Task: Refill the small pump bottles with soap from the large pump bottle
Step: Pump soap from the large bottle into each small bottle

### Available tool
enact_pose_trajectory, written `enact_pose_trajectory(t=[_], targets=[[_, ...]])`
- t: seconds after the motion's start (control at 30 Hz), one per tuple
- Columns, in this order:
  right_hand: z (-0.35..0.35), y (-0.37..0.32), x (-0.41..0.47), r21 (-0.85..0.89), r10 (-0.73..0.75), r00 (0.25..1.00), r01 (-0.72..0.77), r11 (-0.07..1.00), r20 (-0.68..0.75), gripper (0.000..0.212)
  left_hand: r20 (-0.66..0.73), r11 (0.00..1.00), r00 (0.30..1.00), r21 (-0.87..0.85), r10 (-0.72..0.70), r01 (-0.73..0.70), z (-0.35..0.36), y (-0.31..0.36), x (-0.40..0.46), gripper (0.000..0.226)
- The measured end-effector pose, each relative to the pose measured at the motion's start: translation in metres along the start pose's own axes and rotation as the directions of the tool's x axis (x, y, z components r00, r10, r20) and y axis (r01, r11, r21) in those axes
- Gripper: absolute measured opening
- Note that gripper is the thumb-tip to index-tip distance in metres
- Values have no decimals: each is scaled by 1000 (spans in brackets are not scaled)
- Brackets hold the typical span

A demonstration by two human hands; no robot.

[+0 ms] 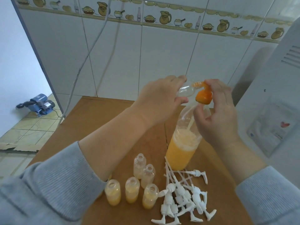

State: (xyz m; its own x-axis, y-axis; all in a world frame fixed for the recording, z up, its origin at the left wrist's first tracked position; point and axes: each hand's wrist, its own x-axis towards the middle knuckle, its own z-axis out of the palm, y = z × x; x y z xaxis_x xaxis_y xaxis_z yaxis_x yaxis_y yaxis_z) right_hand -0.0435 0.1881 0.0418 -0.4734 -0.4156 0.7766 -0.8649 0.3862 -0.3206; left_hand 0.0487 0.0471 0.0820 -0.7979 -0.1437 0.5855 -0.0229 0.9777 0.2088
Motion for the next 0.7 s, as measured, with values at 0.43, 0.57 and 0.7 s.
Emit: enact_pose_trajectory(t=[0.43, 0.57, 0.7], targets=[[2, -2, 2, -20, 14, 999, -15, 1000, -49, 45, -19, 996, 999, 80, 45, -44, -2, 2, 6, 52], [-12, -9, 9, -73, -4, 1000, 4, 997, -3, 44, -49, 994, 997, 93, 58, -53, -9, 0, 9, 52], [-11, -11, 7, -88, 1, 996, -8, 996, -86, 43, -71, 993, 995, 97, 72, -65, -11, 3, 11, 51]])
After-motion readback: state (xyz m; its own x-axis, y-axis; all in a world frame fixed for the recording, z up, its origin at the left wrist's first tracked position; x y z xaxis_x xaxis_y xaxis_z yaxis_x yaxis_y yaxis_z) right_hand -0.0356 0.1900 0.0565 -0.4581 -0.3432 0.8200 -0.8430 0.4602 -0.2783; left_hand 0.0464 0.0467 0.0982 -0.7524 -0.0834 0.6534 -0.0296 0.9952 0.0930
